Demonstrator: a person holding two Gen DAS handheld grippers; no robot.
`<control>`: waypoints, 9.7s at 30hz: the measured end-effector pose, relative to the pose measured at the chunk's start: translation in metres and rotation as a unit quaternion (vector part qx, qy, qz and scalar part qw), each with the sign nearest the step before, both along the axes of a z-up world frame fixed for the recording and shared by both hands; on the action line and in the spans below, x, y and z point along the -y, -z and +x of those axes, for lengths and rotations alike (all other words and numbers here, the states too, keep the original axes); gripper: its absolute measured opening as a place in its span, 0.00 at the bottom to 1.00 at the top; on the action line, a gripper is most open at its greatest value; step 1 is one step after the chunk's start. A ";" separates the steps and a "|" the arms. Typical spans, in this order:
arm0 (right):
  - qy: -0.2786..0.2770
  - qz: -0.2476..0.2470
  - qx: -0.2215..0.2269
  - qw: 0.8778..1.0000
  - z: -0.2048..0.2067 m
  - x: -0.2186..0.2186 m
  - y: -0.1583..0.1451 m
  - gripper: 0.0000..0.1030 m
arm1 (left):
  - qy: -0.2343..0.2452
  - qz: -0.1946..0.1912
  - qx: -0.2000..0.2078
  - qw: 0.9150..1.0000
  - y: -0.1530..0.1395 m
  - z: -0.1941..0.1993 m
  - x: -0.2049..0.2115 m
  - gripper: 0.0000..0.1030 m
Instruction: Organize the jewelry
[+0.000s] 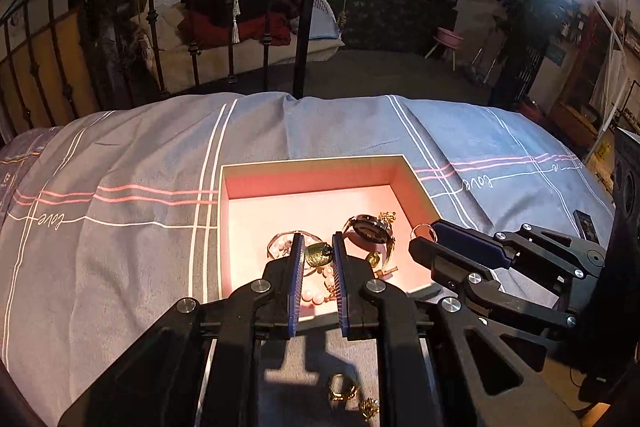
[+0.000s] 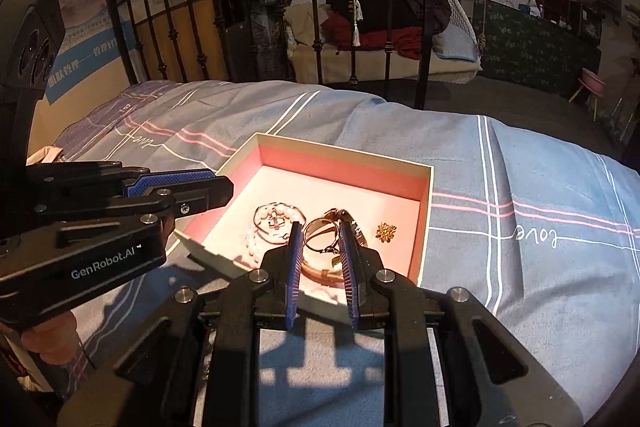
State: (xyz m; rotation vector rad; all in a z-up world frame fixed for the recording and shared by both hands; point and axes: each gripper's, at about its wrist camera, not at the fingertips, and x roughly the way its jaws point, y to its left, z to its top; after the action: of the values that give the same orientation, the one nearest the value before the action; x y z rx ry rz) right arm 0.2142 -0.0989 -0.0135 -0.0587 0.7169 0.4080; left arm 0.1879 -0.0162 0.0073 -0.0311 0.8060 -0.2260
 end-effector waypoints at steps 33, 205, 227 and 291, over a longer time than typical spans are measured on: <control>0.016 -0.025 -0.053 0.998 0.031 -0.002 0.033 0.38 | -0.030 0.008 -0.055 0.998 0.027 0.039 -0.003 0.57; 0.108 0.052 0.247 0.962 -0.173 0.052 -0.044 0.94 | -0.069 0.005 0.207 0.976 -0.036 -0.164 -0.019 0.94; 0.101 0.052 0.246 0.963 -0.171 0.050 -0.044 0.94 | -0.072 0.007 0.205 0.976 -0.036 -0.166 -0.024 0.94; 0.088 0.053 0.241 0.965 -0.180 0.046 -0.044 0.94 | -0.079 0.024 0.204 0.975 -0.037 -0.176 -0.018 0.94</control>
State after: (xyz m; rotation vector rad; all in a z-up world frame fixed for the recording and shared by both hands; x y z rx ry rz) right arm 0.0345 -0.1450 0.0306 0.0084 0.2149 0.2460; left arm 0.0123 0.0018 0.0441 -0.0023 0.3957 -0.0571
